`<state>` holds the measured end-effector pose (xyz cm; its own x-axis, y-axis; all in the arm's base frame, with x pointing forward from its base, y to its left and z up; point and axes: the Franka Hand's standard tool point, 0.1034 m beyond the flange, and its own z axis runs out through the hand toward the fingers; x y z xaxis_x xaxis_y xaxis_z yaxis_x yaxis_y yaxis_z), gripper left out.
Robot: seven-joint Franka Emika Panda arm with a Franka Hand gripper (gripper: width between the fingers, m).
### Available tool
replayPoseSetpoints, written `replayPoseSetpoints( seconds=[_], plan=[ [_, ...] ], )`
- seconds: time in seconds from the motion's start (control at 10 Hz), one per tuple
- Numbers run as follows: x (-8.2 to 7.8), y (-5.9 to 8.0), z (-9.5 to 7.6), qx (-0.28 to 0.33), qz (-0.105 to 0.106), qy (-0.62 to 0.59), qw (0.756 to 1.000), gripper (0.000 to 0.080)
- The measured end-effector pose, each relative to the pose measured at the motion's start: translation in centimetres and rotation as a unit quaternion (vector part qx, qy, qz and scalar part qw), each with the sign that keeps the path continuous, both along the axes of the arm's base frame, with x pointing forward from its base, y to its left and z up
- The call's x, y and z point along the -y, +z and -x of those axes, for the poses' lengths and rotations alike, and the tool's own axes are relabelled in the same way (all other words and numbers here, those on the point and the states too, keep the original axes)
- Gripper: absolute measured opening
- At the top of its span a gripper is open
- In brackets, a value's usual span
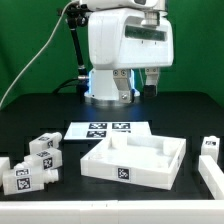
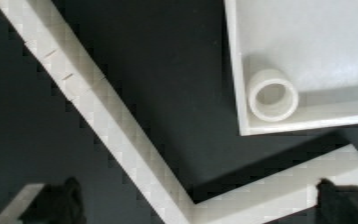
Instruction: Assemble one leg
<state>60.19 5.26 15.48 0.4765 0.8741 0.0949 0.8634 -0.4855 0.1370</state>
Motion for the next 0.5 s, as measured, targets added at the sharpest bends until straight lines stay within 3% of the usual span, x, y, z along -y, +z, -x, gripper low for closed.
replayPoseSetpoints(
  seconds=[0.5],
  plan=[
    [0.0,-0.11,0.03,-0.001,0.0,0.0,1.0,0.0649]
  ],
)
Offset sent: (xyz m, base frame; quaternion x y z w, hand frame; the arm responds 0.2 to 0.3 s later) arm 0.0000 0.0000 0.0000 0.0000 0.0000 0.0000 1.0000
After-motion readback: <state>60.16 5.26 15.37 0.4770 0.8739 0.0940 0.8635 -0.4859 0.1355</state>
